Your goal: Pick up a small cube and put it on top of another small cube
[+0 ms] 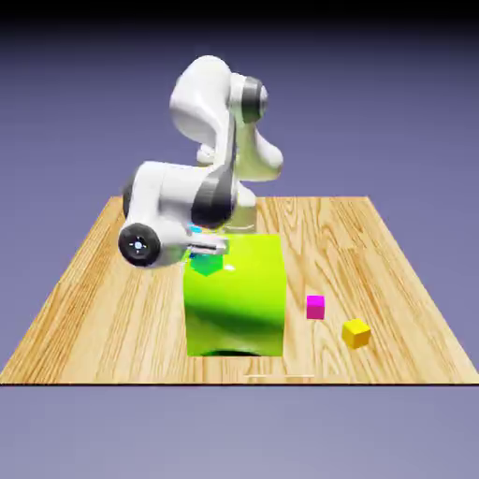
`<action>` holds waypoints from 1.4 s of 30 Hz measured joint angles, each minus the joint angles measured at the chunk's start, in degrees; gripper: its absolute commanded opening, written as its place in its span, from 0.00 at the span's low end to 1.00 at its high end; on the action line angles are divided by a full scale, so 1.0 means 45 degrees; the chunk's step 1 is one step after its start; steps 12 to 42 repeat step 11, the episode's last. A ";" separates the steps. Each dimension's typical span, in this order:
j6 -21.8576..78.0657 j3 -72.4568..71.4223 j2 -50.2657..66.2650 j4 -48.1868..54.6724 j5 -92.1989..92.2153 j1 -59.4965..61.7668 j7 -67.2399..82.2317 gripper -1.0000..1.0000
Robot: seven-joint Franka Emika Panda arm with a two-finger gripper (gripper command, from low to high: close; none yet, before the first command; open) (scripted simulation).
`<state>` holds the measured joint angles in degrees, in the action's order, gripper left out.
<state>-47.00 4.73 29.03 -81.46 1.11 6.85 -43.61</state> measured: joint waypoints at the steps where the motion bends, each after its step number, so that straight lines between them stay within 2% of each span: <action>1: 0.0000 0.0000 0.0000 0.0000 0.0000 0.0000 0.0000 0.00; 9: -0.2218 -0.0008 -0.1471 -0.3687 -0.0043 -0.0096 -0.0058 0.00; 10: -0.2229 -0.0008 -0.1478 -0.3706 -0.0043 -0.0096 -0.0058 1.00; 42: -0.2229 -0.0009 -0.1478 -0.3706 -0.0062 -0.0096 -0.0048 1.00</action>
